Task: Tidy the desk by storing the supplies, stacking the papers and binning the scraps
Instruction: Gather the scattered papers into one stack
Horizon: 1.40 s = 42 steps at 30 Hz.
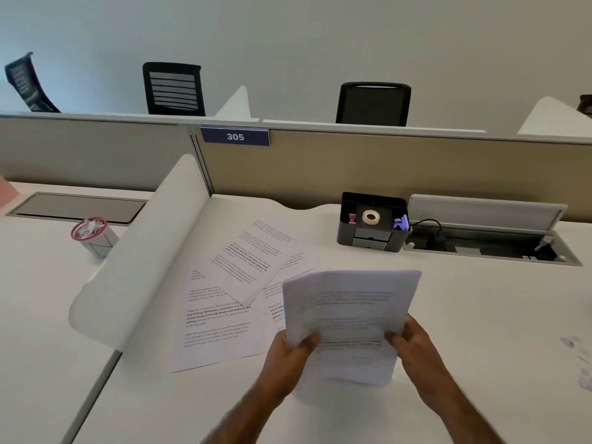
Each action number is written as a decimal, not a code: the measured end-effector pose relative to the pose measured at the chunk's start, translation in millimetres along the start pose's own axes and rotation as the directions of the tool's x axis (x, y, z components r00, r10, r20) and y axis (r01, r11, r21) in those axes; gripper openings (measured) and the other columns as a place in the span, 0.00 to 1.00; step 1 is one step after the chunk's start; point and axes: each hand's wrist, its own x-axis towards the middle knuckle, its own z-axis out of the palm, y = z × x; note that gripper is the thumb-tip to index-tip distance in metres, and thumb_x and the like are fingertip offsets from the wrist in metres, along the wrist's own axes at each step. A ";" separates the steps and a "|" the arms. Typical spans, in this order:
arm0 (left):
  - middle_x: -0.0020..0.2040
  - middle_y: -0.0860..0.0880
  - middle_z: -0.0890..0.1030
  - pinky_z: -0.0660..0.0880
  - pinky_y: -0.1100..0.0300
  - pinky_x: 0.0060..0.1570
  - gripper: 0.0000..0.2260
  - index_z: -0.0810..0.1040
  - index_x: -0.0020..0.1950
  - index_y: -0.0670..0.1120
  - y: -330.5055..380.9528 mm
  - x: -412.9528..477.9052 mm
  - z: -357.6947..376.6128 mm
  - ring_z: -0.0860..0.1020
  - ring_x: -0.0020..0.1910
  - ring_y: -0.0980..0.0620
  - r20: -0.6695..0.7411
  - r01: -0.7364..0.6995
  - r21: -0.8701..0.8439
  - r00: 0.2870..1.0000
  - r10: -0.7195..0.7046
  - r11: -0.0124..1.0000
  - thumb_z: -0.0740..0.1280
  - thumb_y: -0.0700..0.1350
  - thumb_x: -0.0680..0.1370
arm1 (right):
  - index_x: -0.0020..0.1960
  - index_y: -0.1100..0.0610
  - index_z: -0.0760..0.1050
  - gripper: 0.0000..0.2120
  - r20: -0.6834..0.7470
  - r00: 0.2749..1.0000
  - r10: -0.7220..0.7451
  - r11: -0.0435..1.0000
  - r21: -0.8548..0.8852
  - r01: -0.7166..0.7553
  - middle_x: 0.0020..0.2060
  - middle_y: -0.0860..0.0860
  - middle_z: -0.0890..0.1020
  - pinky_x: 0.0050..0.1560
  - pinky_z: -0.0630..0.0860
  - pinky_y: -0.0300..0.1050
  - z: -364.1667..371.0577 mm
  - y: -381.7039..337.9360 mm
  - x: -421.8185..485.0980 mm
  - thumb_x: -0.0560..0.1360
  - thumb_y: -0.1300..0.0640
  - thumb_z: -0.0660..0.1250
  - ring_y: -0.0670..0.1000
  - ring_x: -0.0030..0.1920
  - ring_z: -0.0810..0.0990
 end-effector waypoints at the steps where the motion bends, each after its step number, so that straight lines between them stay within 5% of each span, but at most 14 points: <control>1: 0.56 0.52 0.87 0.84 0.52 0.54 0.13 0.83 0.62 0.51 2.9 3.9 -1.4 0.86 0.55 0.48 -0.001 0.004 0.017 1.000 -0.004 1.000 0.69 0.49 0.78 | 0.60 0.50 0.78 0.19 0.005 1.000 0.011 1.000 -0.005 -0.011 0.51 0.45 0.86 0.52 0.78 0.46 1.9 -0.3 1.1 0.80 0.70 0.59 0.46 0.52 0.84; 3: 0.52 0.51 0.88 0.85 0.55 0.48 0.09 0.83 0.60 0.49 12.8 14.9 -6.4 0.87 0.50 0.48 0.011 0.014 0.073 1.000 -0.015 0.997 0.67 0.49 0.83 | 0.60 0.51 0.78 0.18 -0.001 1.000 0.027 1.000 0.013 -0.027 0.52 0.47 0.86 0.53 0.81 0.51 5.1 -2.4 3.7 0.81 0.69 0.58 0.50 0.51 0.85; 6: 0.48 0.53 0.87 0.83 0.57 0.46 0.22 0.83 0.54 0.49 16.9 42.7 -26.7 0.86 0.46 0.52 -0.066 -0.046 0.339 0.995 0.072 0.940 0.58 0.64 0.83 | 0.58 0.54 0.80 0.19 -0.058 0.997 0.060 0.996 0.064 -0.056 0.51 0.52 0.87 0.54 0.81 0.59 7.5 -3.1 8.5 0.79 0.71 0.57 0.58 0.51 0.85; 8: 0.58 0.53 0.84 0.78 0.55 0.54 0.23 0.81 0.59 0.52 3.2 70.1 -52.1 0.82 0.57 0.51 -0.148 -0.073 0.691 0.960 0.240 0.719 0.57 0.67 0.82 | 0.57 0.55 0.80 0.19 -0.078 0.993 0.089 0.993 0.091 -0.081 0.51 0.54 0.86 0.56 0.80 0.62 7.6 -0.2 11.9 0.77 0.72 0.56 0.60 0.51 0.85; 10: 0.77 0.48 0.72 0.69 0.49 0.73 0.27 0.72 0.75 0.50 -14.6 95.4 -80.8 0.70 0.75 0.46 -0.178 0.030 0.876 0.948 0.263 0.482 0.61 0.64 0.82 | 0.57 0.56 0.80 0.19 -0.087 0.989 0.123 0.986 0.123 -0.112 0.52 0.55 0.86 0.56 0.80 0.64 6.2 4.3 14.2 0.77 0.72 0.56 0.61 0.52 0.85; 13: 0.85 0.45 0.47 0.48 0.44 0.81 0.44 0.49 0.85 0.47 -33.3 121.0 -117.1 0.46 0.84 0.43 -0.220 0.170 0.924 0.969 0.111 0.342 0.64 0.68 0.78 | 0.57 0.57 0.80 0.19 -0.098 0.983 0.157 0.982 0.125 -0.145 0.52 0.56 0.86 0.57 0.79 0.65 3.0 10.1 16.6 0.77 0.72 0.56 0.63 0.52 0.84; 15: 0.85 0.45 0.43 0.43 0.44 0.80 0.49 0.43 0.85 0.46 -42.4 128.4 -130.4 0.41 0.84 0.43 -0.228 0.201 0.927 0.972 0.052 0.318 0.64 0.70 0.77 | 0.56 0.58 0.80 0.19 -0.113 0.977 0.182 0.979 0.116 -0.169 0.51 0.56 0.86 0.56 0.79 0.63 0.7 13.0 17.2 0.77 0.72 0.56 0.63 0.51 0.84; 20: 0.83 0.46 0.61 0.47 0.44 0.81 0.35 0.57 0.83 0.46 -49.9 131.9 -136.7 0.54 0.83 0.43 -0.248 0.202 0.936 0.960 0.132 0.289 0.61 0.63 0.82 | 0.56 0.57 0.80 0.19 -0.128 0.968 0.218 0.973 0.110 -0.204 0.50 0.55 0.87 0.52 0.80 0.58 -0.7 17.2 18.6 0.77 0.71 0.56 0.61 0.49 0.85; 24: 0.71 0.47 0.77 0.60 0.45 0.79 0.20 0.73 0.74 0.48 -46.1 129.8 -134.8 0.72 0.72 0.44 -0.245 0.186 0.954 0.936 0.254 0.234 0.63 0.54 0.84 | 0.56 0.58 0.80 0.18 -0.124 0.965 0.233 0.969 0.117 -0.219 0.50 0.55 0.87 0.54 0.80 0.62 0.5 17.8 20.4 0.77 0.71 0.56 0.61 0.50 0.85; 30: 0.71 0.49 0.76 0.67 0.48 0.74 0.24 0.70 0.77 0.50 -36.2 130.1 -133.9 0.73 0.70 0.44 -0.216 0.174 0.968 0.944 0.249 0.179 0.68 0.44 0.81 | 0.56 0.58 0.80 0.18 -0.136 0.963 0.234 0.968 0.126 -0.217 0.50 0.55 0.87 0.51 0.81 0.58 1.6 18.9 24.1 0.76 0.71 0.56 0.61 0.49 0.85; 35: 0.58 0.50 0.84 0.73 0.50 0.62 0.12 0.83 0.62 0.49 -16.9 131.2 -135.2 0.79 0.56 0.46 -0.186 0.120 0.976 0.898 0.400 0.184 0.69 0.43 0.80 | 0.56 0.58 0.80 0.18 -0.145 0.960 0.241 0.966 0.137 -0.221 0.50 0.54 0.87 0.53 0.81 0.59 3.9 20.9 28.7 0.76 0.71 0.56 0.60 0.50 0.85; 39: 0.52 0.50 0.87 0.78 0.49 0.49 0.11 0.87 0.56 0.47 18.3 100.6 -109.2 0.80 0.49 0.44 -0.101 -0.045 0.972 0.805 0.584 0.231 0.74 0.38 0.75 | 0.55 0.58 0.80 0.17 -0.154 0.954 0.257 0.960 0.152 -0.234 0.49 0.54 0.87 0.49 0.81 0.55 12.9 21.9 35.0 0.76 0.71 0.56 0.60 0.49 0.85; 42: 0.51 0.51 0.87 0.81 0.51 0.44 0.13 0.86 0.55 0.47 30.6 58.0 -75.3 0.82 0.48 0.46 0.086 -0.236 0.958 0.783 0.617 0.166 0.78 0.38 0.72 | 0.55 0.58 0.80 0.17 -0.154 0.954 0.256 0.960 0.154 -0.233 0.49 0.53 0.87 0.49 0.81 0.56 21.6 20.8 39.4 0.76 0.71 0.56 0.59 0.49 0.85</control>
